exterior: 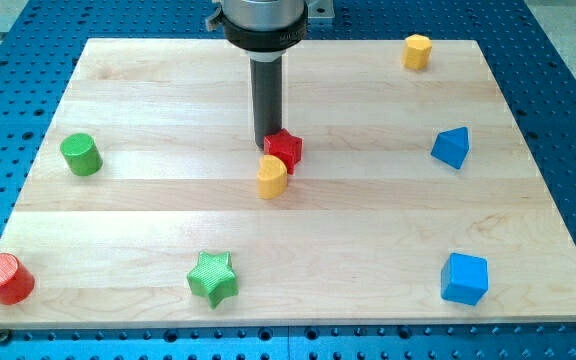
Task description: Place the hexagon to the right of the heart
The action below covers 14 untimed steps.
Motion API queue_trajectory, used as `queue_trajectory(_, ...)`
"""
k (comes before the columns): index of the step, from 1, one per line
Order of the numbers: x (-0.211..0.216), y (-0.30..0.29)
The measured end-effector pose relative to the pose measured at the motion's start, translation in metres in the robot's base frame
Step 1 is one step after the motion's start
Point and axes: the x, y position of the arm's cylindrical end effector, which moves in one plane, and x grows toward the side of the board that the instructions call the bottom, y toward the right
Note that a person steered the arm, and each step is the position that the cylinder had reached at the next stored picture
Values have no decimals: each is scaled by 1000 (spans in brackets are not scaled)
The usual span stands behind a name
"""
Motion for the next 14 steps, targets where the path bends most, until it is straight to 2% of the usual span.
queue_trajectory(1, -40, 35)
queue_trajectory(3, -161, 91)
queue_trajectory(4, -207, 121)
queue_trajectory(6, -206, 140)
queue_trajectory(8, -206, 273)
queue_trajectory(9, -188, 259)
queue_trajectory(10, -158, 204)
queue_trajectory(11, -82, 165)
queue_trajectory(12, -47, 164)
queue_trajectory(13, -93, 204)
queue_trajectory(14, -126, 192)
